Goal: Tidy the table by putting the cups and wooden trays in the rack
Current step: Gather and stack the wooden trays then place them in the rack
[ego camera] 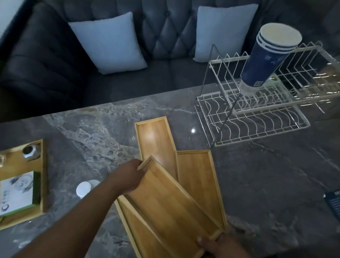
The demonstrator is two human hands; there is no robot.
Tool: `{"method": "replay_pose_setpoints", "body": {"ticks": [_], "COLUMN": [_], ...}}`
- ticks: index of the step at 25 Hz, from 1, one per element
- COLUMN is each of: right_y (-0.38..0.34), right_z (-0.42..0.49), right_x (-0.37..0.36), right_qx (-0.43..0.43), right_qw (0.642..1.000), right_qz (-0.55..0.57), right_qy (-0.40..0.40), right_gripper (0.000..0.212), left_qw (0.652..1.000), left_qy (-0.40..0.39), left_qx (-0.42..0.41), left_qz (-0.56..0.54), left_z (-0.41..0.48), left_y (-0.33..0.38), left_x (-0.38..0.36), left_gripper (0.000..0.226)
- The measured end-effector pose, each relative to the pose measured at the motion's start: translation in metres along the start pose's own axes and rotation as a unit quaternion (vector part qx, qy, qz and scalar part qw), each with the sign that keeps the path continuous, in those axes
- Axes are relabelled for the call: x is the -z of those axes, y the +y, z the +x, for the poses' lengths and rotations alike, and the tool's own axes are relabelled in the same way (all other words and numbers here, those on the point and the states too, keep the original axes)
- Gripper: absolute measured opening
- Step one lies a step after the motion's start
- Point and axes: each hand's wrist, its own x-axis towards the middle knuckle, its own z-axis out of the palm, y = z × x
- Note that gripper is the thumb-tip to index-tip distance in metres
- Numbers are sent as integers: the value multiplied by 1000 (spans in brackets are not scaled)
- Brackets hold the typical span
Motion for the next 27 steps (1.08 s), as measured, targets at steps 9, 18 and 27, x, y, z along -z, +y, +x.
{"method": "replay_pose_setpoints", "body": {"ticks": [9,18,27], "right_y": [56,70,78], "right_z": [-9,-6,-5], "right_x": [-60,-75,-78], "right_qx": [-50,-75,-82], "right_qw": [997,989,985], "right_qz": [62,127,149], "right_qy": [1,10,28], "right_gripper": [30,10,8], "left_qw": [986,984,990], "left_qy": [-50,-59,-105], "left_qx": [-32,-14,-2], "left_qz": [157,168,96], "left_z": [19,29,22], "left_y": [-15,-18,-21], "left_x": [-14,-24,-19], "left_gripper": [45,47,29]}}
